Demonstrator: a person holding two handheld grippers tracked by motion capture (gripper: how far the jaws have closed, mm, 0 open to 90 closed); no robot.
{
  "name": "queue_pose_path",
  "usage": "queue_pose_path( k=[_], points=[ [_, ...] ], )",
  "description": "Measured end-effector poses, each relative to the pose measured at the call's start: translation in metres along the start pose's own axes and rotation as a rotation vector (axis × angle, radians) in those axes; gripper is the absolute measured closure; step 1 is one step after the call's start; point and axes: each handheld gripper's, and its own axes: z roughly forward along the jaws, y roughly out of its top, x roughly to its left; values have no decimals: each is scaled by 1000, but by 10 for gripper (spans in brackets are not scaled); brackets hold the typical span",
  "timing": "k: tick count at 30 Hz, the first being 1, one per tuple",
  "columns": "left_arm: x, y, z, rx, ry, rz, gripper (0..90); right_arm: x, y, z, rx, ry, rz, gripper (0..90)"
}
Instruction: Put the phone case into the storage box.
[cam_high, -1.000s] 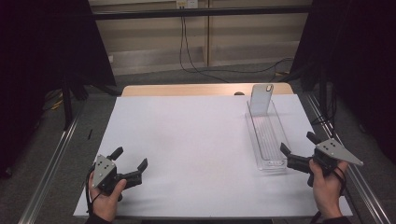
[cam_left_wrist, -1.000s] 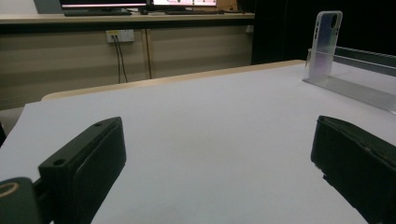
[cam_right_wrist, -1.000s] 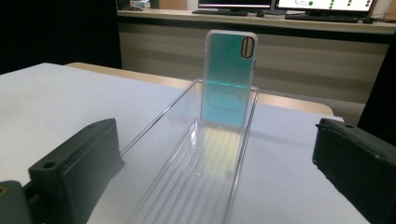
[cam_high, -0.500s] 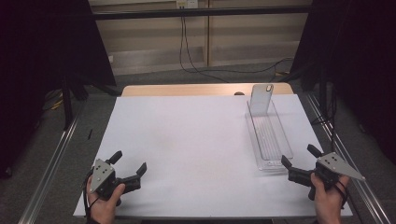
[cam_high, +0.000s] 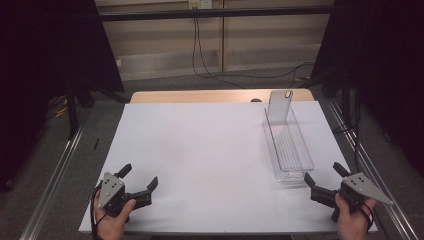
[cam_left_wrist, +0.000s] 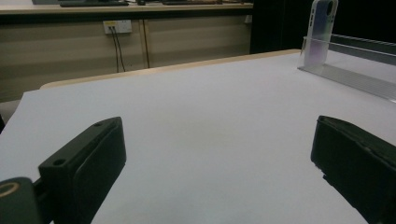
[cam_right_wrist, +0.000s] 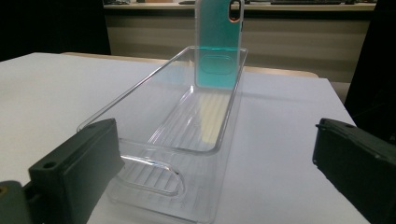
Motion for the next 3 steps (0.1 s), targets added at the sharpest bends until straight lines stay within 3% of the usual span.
queue_pose_path(
  k=[3],
  points=[
    [3, -1, 1, 3, 7, -19, 29, 1, 1, 1, -4, -6, -7, 0]
  ],
)
